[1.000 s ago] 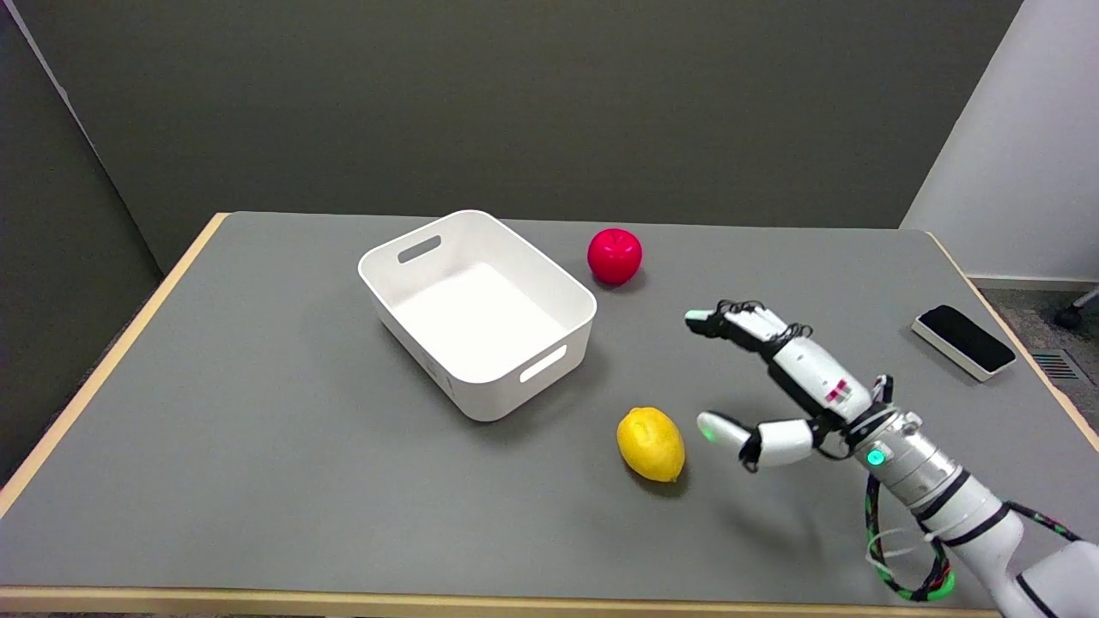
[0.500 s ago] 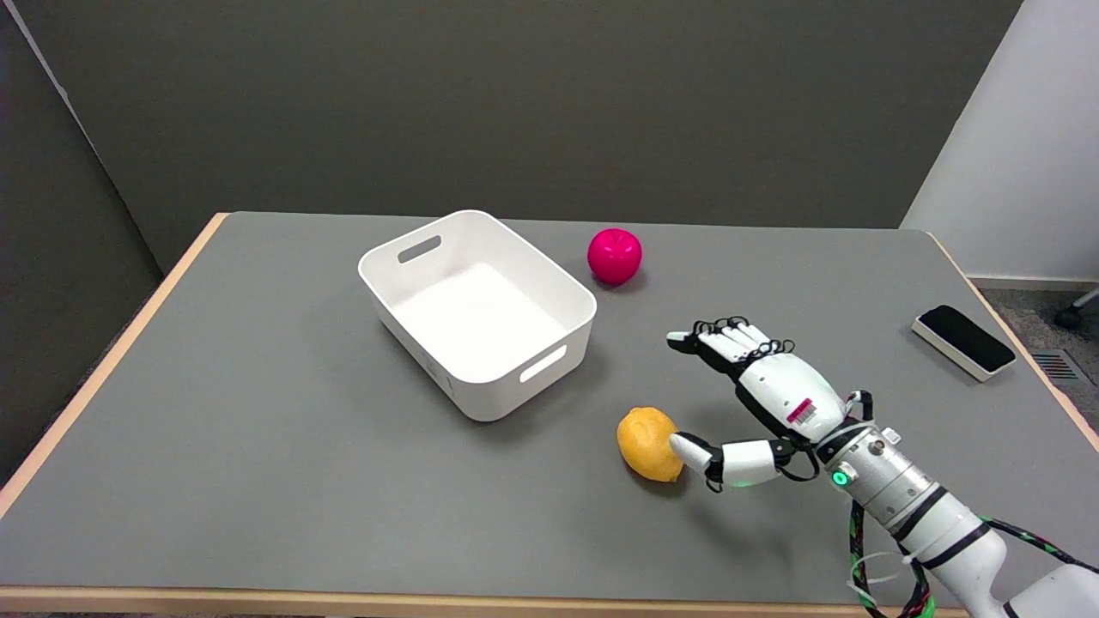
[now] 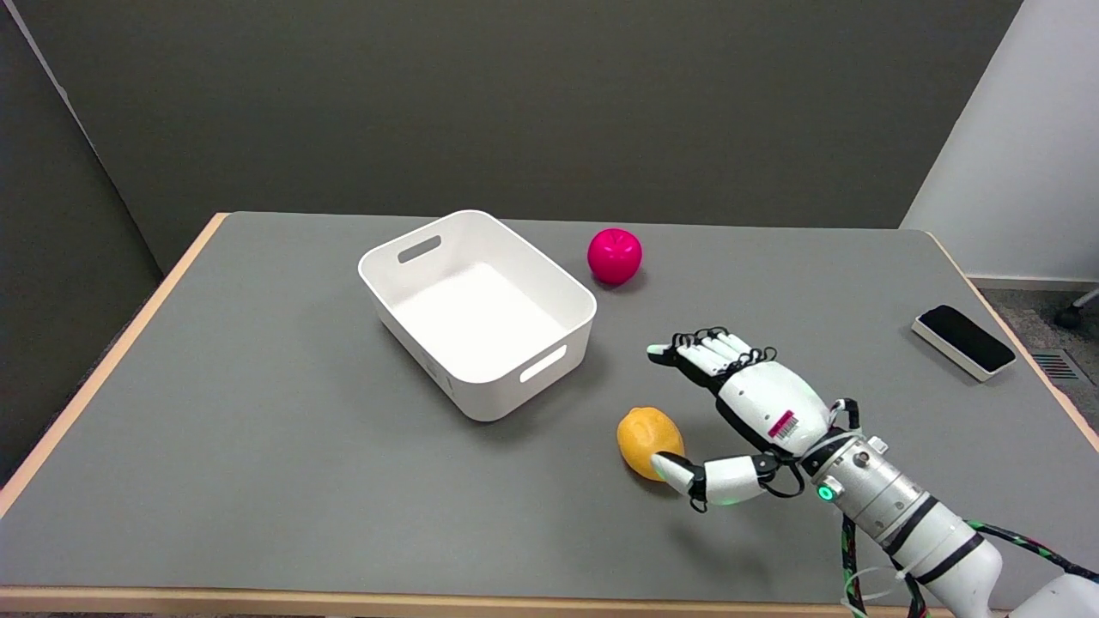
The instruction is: Pick up the lemon.
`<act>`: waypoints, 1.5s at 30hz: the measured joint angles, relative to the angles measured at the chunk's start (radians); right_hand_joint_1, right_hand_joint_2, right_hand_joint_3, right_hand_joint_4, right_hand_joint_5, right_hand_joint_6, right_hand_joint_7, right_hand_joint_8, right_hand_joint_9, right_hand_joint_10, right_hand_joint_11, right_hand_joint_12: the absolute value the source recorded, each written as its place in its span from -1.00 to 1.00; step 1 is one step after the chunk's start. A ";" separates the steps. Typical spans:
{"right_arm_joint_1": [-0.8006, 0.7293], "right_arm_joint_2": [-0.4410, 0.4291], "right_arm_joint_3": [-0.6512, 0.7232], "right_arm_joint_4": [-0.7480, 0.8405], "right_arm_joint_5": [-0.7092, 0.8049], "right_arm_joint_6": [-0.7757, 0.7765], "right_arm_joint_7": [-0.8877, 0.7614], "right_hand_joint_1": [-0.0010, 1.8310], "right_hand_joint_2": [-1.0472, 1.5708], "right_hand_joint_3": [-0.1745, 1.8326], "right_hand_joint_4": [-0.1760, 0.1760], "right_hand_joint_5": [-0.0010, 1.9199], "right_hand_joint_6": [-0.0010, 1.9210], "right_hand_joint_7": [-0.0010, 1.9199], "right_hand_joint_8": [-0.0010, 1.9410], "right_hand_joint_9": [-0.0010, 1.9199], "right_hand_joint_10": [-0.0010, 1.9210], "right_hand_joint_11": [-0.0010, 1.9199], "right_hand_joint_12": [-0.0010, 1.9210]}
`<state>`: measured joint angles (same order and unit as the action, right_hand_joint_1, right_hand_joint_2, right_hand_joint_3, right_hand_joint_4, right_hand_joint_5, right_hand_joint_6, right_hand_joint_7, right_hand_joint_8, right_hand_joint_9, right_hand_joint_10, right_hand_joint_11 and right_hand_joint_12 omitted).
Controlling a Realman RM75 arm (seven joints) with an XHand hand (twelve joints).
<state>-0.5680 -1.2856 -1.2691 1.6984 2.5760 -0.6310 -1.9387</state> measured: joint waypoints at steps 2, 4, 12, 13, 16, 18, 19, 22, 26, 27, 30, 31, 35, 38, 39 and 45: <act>-0.001 0.005 -0.006 0.001 0.000 0.007 -0.001 -0.48 0.29 -0.05 -0.96 -0.82 -0.56 -0.71 -0.50 -0.87 -0.06 -0.97 0.34; 0.001 0.014 -0.012 0.001 0.000 0.017 0.000 -0.47 0.29 -0.05 -0.95 -0.82 -0.56 -0.71 -0.50 -0.87 -0.06 -0.97 0.34; 0.038 0.058 -0.043 -0.014 0.001 0.083 0.023 -0.45 0.29 -0.03 -0.90 -0.81 -0.56 -0.71 -0.52 -0.87 -0.07 -0.97 0.34; 0.043 0.063 -0.046 -0.017 0.001 0.091 0.027 -0.44 0.29 -0.03 -0.89 -0.81 -0.56 -0.71 -0.52 -0.87 -0.07 -0.97 0.33; 0.059 0.080 -0.057 -0.026 0.001 0.114 0.044 -0.44 0.30 -0.03 -0.88 -0.81 -0.56 -0.72 -0.52 -0.87 -0.08 -0.97 0.33; 0.068 0.090 -0.063 -0.031 0.001 0.127 0.056 -0.43 0.30 -0.03 -0.88 -0.81 -0.56 -0.72 -0.52 -0.87 -0.08 -0.97 0.33; 0.072 0.095 -0.066 -0.034 0.001 0.133 0.062 -0.43 0.30 -0.03 -0.88 -0.81 -0.56 -0.72 -0.52 -0.87 -0.08 -0.97 0.33; 0.077 0.104 -0.073 -0.041 0.001 0.145 0.074 -0.43 0.30 -0.03 -0.87 -0.81 -0.57 -0.72 -0.52 -0.87 -0.08 -0.96 0.34; 0.077 0.112 -0.083 -0.052 0.001 0.154 0.088 -0.43 0.30 -0.02 -0.87 -0.81 -0.57 -0.72 -0.52 -0.87 -0.08 -0.96 0.34; 0.075 0.114 -0.086 -0.056 0.001 0.155 0.092 -0.43 0.30 -0.02 -0.87 -0.81 -0.57 -0.72 -0.52 -0.87 -0.08 -0.96 0.34; 0.072 0.115 -0.093 -0.065 0.001 0.158 0.099 -0.43 0.30 -0.02 -0.87 -0.82 -0.57 -0.72 -0.52 -0.87 -0.08 -0.96 0.34; 0.071 0.116 -0.096 -0.067 0.001 0.158 0.101 -0.43 0.30 -0.02 -0.87 -0.82 -0.57 -0.72 -0.52 -0.87 -0.08 -0.96 0.34; 0.067 0.117 -0.110 -0.079 0.001 0.159 0.108 -0.43 0.30 -0.02 -0.88 -0.82 -0.57 -0.72 -0.52 -0.87 -0.08 -0.96 0.34; 0.065 0.118 -0.122 -0.086 0.001 0.159 0.112 -0.42 0.30 -0.02 -0.88 -0.82 -0.57 -0.72 -0.52 -0.87 -0.08 -0.96 0.34; 0.064 0.118 -0.126 -0.088 0.001 0.160 0.113 -0.42 0.30 -0.02 -0.89 -0.82 -0.57 -0.72 -0.52 -0.87 -0.08 -0.96 0.34; 0.063 0.120 -0.147 -0.098 0.000 0.160 0.118 -0.39 0.31 -0.02 -0.92 -0.82 -0.57 -0.70 -0.50 -0.85 -0.07 -0.95 0.34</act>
<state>-0.5051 -1.1656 -1.4166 1.6006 2.5762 -0.4713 -1.8204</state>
